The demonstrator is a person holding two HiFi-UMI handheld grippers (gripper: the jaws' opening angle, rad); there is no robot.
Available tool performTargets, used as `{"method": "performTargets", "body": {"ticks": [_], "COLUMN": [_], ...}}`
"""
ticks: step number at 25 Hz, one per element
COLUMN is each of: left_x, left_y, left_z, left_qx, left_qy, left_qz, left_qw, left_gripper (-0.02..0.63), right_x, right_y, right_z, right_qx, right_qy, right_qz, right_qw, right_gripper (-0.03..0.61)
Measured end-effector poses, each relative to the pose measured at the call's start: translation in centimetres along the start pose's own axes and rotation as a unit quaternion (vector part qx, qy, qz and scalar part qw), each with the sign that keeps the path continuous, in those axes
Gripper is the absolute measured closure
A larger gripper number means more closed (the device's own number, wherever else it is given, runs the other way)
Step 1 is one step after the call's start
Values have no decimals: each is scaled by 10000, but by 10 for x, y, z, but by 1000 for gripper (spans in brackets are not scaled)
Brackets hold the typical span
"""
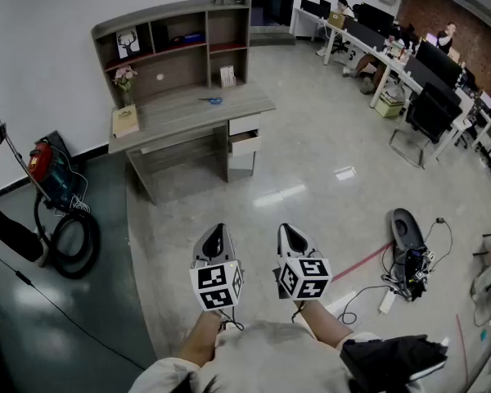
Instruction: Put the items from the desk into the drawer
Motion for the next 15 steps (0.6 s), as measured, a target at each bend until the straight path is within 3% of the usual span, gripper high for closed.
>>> {"method": "performTargets", "body": {"ticks": [15], "left_x": [25], "left_y": [7], "left_z": [-9], "left_qx": [178], "left_qy": [16], "left_qz": [105], "left_qw": [9998], "left_gripper": [617], "right_x": [15], "right_y": [11], "right_z": [-18], "right_qx": [185], "right_qy": [87], "right_qz": [-104], "right_qw": [9997], "right_gripper": [580]}}
Point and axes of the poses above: the fingertips, and each gripper's own axes: z backward along the fingers, x to its left, y out of its underside, the point moved 7 cm from there along z, backward along the fingers, and after that the axes turned 5 degrees about z, right-handed, at the moved point
